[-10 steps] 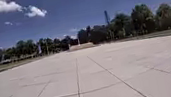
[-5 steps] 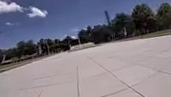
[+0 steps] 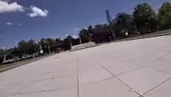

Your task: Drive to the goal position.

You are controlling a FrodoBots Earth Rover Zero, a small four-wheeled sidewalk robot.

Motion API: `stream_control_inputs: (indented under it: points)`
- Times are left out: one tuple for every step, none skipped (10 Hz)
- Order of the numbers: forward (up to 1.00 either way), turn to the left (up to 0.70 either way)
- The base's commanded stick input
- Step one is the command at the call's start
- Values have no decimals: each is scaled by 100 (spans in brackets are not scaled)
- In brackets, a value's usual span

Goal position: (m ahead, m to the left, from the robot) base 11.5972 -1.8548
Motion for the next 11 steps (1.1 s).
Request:
stream_control_inputs:
  points:
    - [50,0]
    - [50,0]
    - [50,0]
    - [50,0]
    - [50,0]
    - [50,0]
    - [50,0]
    - [50,0]
    - [50,0]
    - [50,0]
    - [50,0]
